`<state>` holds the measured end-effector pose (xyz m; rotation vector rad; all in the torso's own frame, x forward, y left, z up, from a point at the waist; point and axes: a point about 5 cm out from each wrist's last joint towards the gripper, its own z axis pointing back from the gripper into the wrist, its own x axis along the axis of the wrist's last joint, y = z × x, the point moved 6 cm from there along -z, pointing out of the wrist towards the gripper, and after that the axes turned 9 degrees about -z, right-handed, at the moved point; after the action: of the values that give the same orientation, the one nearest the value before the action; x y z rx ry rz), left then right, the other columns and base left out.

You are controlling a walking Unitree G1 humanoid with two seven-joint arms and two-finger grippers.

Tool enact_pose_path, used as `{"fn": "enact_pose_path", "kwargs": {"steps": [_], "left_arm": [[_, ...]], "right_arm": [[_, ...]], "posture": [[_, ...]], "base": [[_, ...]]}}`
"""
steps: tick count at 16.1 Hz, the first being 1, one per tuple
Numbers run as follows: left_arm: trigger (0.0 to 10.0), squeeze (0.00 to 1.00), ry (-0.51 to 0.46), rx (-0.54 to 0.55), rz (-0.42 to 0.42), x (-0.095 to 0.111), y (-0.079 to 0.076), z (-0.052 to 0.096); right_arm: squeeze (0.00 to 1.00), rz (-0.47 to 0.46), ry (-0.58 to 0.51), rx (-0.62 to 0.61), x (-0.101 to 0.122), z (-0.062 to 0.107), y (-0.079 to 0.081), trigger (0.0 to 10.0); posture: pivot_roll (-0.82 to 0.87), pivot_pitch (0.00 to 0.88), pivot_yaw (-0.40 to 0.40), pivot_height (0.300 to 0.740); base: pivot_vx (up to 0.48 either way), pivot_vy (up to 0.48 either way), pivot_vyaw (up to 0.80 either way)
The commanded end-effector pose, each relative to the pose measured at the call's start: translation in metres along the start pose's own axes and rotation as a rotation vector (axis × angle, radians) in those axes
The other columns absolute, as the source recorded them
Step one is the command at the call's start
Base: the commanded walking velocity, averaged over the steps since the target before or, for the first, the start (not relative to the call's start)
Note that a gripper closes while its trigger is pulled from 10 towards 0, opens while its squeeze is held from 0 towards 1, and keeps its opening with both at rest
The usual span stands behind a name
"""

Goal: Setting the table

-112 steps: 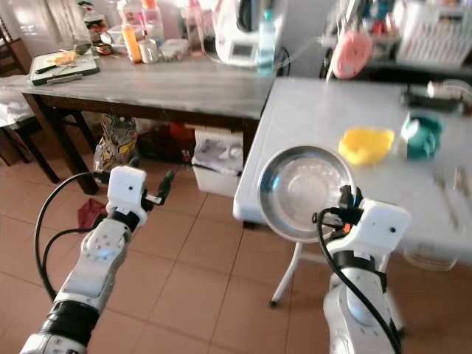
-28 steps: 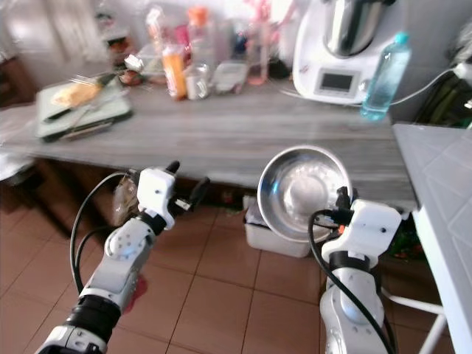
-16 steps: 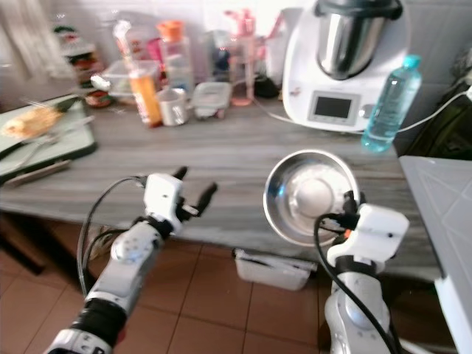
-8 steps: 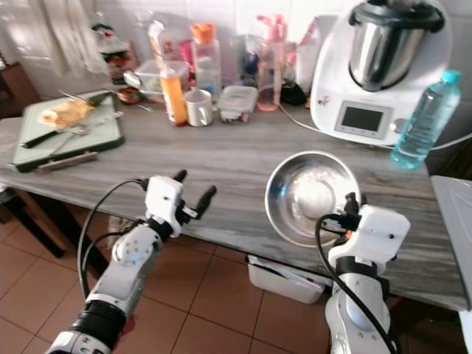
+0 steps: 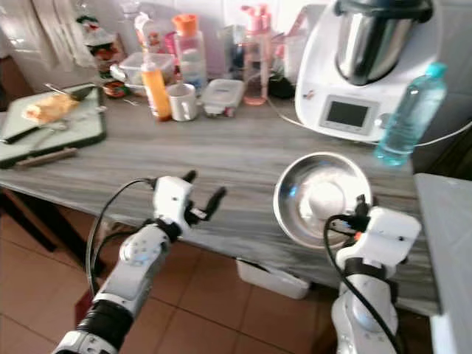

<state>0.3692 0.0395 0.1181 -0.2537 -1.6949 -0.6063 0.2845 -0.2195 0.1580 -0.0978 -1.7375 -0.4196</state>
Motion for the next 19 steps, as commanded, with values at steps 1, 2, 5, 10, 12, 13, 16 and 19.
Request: {"fn": "enact_pose_path", "kwargs": {"steps": [1,2,5,10,12,13,16,19], "left_arm": [[10.0,0.0,0.009,0.013,-0.017,-0.001,0.008,0.002],[10.0,0.0,0.01,0.012,-0.017,-0.001,0.008,0.003],[10.0,0.0,0.012,0.016,0.011,-0.002,0.007,0.003],[10.0,0.0,0.052,0.046,0.026,-0.01,0.012,0.003],[10.0,0.0,0.064,0.086,0.008,-0.011,0.019,0.003],[10.0,0.0,0.07,0.124,0.0,-0.012,0.026,0.004],[10.0,0.0,0.099,0.211,-0.001,-0.02,0.04,0.012],[10.0,0.0,0.112,0.279,0.014,-0.026,0.043,0.02]], "right_arm": [[0.0,-0.014,-0.022,0.02,0.006,0.0,0.007,10.0],[0.0,-0.014,-0.021,0.02,0.006,0.001,0.007,10.0],[0.0,-0.015,-0.018,0.022,0.005,0.001,0.007,10.0],[0.0,-0.022,-0.014,0.033,0.003,0.0,0.012,10.0],[0.0,-0.028,-0.008,0.044,0.001,-0.003,0.015,10.0],[0.0,-0.029,-0.006,0.051,0.001,-0.005,0.016,10.0],[0.0,-0.022,0.004,0.096,0.001,-0.011,0.022,10.0],[0.0,-0.001,0.02,0.164,0.002,-0.02,0.03,10.0]], "posture": [[0.0,0.044,0.051,0.74],[0.0,0.045,0.052,0.74],[0.0,0.046,0.052,0.74],[0.0,0.047,0.045,0.74],[0.0,0.046,0.039,0.74],[0.01,0.044,0.03,0.74],[0.03,0.039,-0.024,0.74],[0.06,0.033,-0.095,0.74]], "base": [[0.0,-0.48,-0.55],[0.0,-0.48,-0.5],[0.0,-0.092,0.0],[0.0,0.0,0.0],[0.0,0.0,0.0],[0.0,0.0,0.0],[0.0,0.0,0.0],[0.0,0.0,0.0]]}}
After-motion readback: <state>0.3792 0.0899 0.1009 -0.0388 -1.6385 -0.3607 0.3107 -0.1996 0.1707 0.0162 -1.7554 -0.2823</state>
